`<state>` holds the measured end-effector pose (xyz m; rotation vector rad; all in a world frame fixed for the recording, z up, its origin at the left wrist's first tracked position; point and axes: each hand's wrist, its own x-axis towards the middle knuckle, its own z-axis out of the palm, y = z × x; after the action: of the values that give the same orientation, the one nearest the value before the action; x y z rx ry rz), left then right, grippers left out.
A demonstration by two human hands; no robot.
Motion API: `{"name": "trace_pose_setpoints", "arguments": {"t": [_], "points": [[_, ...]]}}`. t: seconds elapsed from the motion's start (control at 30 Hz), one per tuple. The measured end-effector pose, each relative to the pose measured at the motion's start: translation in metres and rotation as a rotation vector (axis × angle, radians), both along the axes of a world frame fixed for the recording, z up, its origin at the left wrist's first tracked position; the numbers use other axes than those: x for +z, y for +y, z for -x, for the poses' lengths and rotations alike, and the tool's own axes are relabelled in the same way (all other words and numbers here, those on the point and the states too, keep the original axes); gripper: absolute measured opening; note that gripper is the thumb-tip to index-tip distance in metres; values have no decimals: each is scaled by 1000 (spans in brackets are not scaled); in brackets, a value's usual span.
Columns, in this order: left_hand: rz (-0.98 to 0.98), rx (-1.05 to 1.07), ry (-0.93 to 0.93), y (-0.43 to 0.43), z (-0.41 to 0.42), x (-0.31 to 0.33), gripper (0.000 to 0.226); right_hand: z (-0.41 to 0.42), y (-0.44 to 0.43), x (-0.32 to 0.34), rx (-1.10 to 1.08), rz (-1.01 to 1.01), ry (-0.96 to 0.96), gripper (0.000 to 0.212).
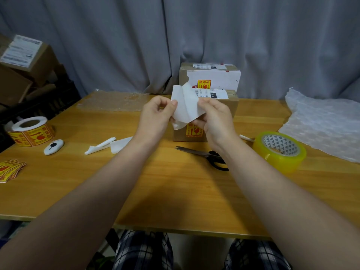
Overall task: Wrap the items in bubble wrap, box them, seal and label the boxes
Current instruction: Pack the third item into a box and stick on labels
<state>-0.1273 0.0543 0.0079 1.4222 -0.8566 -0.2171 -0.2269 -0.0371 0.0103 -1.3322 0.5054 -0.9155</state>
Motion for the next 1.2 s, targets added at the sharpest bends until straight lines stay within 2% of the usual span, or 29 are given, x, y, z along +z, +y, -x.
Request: {"name": "trace_pose_setpoints", "arguments": {"t": [0.1,0.17,0.23,0.37,0.47,0.6,0.7,0.8,0.9,0.97,1.03,1.07,1.13,1.2], "points": [[-30,46,-77,-3,0,-2,13,-1,7,2,88,-7,-4,26],[-55,72,-149,-5,1,-1,12,-3,12,0,77,135,55,33],[-69,70,-207,-6,1,-1,10,-5,14,-2,46,257,80,32],[-72,41,-282,-2,3,4,11,-5,10,-3,0,238,71,20],[-68,-36,-88,2,-1,8,16,-2,5,-2,-37,146,87,14],[-85,-36,193,7,-21,7,14,3,-5,1,-63,-95,53,9],[-91,94,366,13,-43,3,14,7,-12,2,-174,-223,13,12],[-150,271,397,19,-69,-2,13,11,-18,-2,-343,-136,38,20],[-92,508,243,24,-90,-5,10,11,-25,-4,-479,-57,26,18],[-39,607,2,28,-97,-6,7,10,-28,-2,-523,-40,15,7],[-109,579,-292,29,-100,-10,5,9,-28,-2,-512,-38,7,15],[-217,541,-433,28,-101,-15,5,7,-27,-2,-490,-38,3,18],[-563,431,-625,25,-99,-25,10,5,-23,-3,-455,-10,23,21],[-891,323,-649,22,-91,-30,11,3,-20,-5,-430,45,55,23]]}}
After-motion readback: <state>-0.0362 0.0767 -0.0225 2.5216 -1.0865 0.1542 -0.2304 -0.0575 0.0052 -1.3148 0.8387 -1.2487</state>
